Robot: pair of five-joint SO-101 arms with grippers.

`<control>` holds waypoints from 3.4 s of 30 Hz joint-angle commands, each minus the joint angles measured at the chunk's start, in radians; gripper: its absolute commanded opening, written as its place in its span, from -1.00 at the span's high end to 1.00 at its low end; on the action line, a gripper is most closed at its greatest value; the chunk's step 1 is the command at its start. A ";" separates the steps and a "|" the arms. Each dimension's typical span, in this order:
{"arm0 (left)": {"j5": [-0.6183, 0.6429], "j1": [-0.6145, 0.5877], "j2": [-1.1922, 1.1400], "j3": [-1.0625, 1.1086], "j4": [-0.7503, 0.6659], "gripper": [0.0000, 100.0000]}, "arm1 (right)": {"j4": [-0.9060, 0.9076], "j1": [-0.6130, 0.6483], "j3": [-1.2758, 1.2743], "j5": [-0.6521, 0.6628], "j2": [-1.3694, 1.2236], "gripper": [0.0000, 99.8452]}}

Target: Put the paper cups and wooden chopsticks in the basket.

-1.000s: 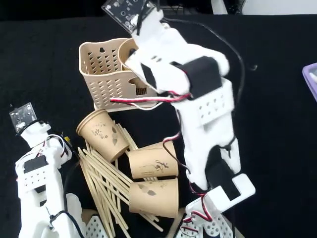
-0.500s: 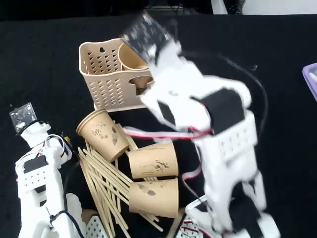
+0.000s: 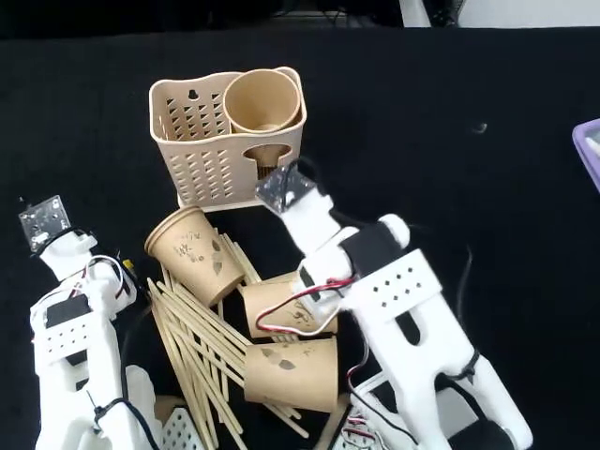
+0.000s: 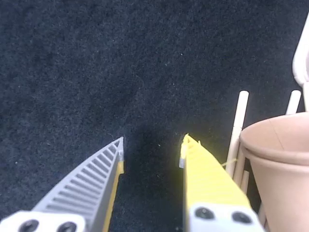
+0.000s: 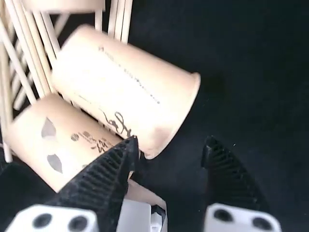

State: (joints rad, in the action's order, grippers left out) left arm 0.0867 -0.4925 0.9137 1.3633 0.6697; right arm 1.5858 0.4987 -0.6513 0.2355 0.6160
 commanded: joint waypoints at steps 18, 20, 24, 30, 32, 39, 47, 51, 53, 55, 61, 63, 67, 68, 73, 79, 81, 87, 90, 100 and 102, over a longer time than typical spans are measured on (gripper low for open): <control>0.006 -0.007 0.021 -0.013 -0.025 0.61 | 0.084 0.121 0.031 0.318 0.194 0.98; 0.006 -0.007 0.021 -0.012 -0.026 0.61 | 0.141 0.120 0.096 0.350 0.255 0.98; 0.006 -0.007 0.021 -0.012 -0.026 0.61 | 0.180 0.044 0.165 0.414 0.331 0.98; 0.006 -0.007 0.021 -0.012 -0.025 0.61 | 0.089 -0.190 0.050 0.522 0.249 0.98; 0.006 -0.007 0.021 -0.012 -0.025 0.61 | 0.014 -0.284 0.024 0.529 0.211 0.98; 0.006 -0.007 0.021 -0.012 -0.026 0.61 | -0.052 -0.479 0.039 0.529 0.045 0.97; 0.006 -0.007 0.021 -0.012 -0.026 0.61 | -0.118 -0.410 0.039 0.382 -0.025 0.70; 0.006 -0.007 0.021 -0.012 -0.026 0.61 | -0.153 -0.319 0.033 0.334 -0.025 0.73; 0.006 -0.007 0.021 -0.012 -0.026 0.61 | -0.175 -0.276 0.035 0.302 -0.025 0.87; 0.006 -0.007 0.021 -0.012 -0.026 0.61 | -0.201 -0.249 0.039 0.281 -0.025 0.99; 0.006 -0.007 0.021 -0.012 -0.026 0.61 | -0.160 -0.269 0.148 0.259 -0.024 0.98; 0.006 -0.007 0.021 -0.012 -0.026 0.61 | -0.100 -0.287 0.248 0.261 -0.024 0.98; 0.006 -0.005 0.021 -0.012 -0.026 0.61 | 0.008 -0.307 0.512 0.262 -0.024 0.98; 0.006 -0.005 0.021 -0.012 -0.026 0.61 | 0.014 -0.308 0.585 0.262 -0.025 0.98; 0.006 -0.005 0.021 -0.012 -0.026 0.61 | -0.003 -0.272 0.869 0.255 -0.044 0.98; 0.006 -0.005 0.021 -0.012 -0.026 0.61 | -0.057 -0.117 1.082 0.255 -0.131 0.98; 0.006 -0.005 0.021 -0.012 -0.026 0.61 | -0.097 -0.068 1.115 0.255 -0.185 0.98; 0.005 -0.007 0.021 -0.005 -0.028 0.61 | -0.157 -0.009 1.194 0.261 -0.395 0.98; 0.005 -0.007 0.021 -0.005 -0.028 0.61 | -0.155 -0.011 1.274 0.261 -0.489 0.98; 0.005 -0.007 0.021 -0.005 -0.028 0.61 | -0.147 -0.017 1.412 0.261 -0.667 0.97; 0.005 -0.007 0.021 -0.005 -0.028 0.61 | -0.126 -0.014 1.415 0.261 -0.673 0.96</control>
State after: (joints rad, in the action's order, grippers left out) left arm 0.0867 -0.4925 0.9137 1.3633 0.6605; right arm 1.4553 0.4757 0.7081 0.4994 -0.0606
